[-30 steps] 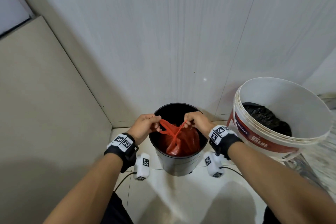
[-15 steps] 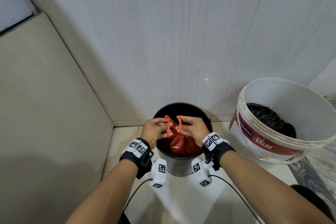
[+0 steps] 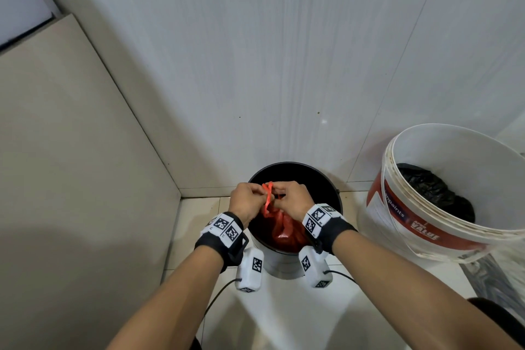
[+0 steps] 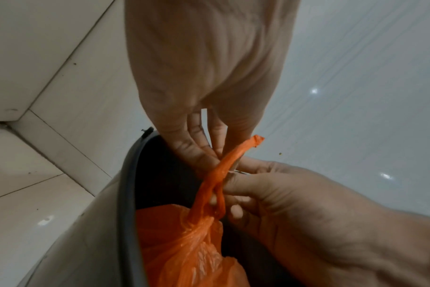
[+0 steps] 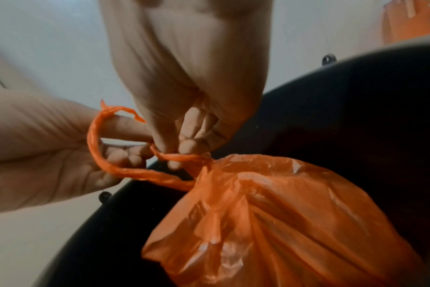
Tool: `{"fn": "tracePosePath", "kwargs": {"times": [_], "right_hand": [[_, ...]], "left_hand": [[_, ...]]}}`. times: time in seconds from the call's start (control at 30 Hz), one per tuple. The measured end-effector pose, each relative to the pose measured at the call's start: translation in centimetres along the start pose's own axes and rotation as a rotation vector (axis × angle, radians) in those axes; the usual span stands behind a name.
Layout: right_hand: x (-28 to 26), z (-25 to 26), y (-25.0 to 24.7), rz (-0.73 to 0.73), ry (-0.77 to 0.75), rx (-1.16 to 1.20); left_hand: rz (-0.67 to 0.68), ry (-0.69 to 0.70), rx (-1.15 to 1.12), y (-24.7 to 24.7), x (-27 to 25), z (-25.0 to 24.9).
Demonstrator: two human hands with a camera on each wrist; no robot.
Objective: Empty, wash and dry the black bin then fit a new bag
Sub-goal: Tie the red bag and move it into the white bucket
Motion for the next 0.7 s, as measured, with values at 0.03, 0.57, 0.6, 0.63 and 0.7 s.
{"fn": "tracePosePath", "kwargs": {"times": [0.03,0.57,0.6,0.63,0.7], "right_hand": [[0.2,0.0,0.0,-0.001,0.003,-0.018],[-0.6,-3.2,-6.7,-0.067,0.061,0.033],[-0.6,-3.1,-6.6,-0.075,0.054,0.038],[-0.6,-3.1,-6.5,-0.085,0.051,0.048],[-0.6,-3.0,-6.1,-0.108,0.051,0.072]], "left_hand": [[0.007,0.016,0.003,0.0,0.1,-0.1],[0.161,0.003,-0.136,1.3,0.3,-0.9],[0.215,0.014,-0.143,2.1,-0.1,-1.3],[0.247,0.021,-0.148,2.8,-0.4,-1.6],[0.253,0.024,-0.153,3.5,-0.6,-2.0]]}}
Point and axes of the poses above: each hand's wrist, its own x-axis towards the middle knuckle, its own y-axis out of the palm, z = x × y, the point moved 7 cm from there along x, towards the middle knuckle, and after that the axes turned 10 degrees about x, right-handed, at the moved point
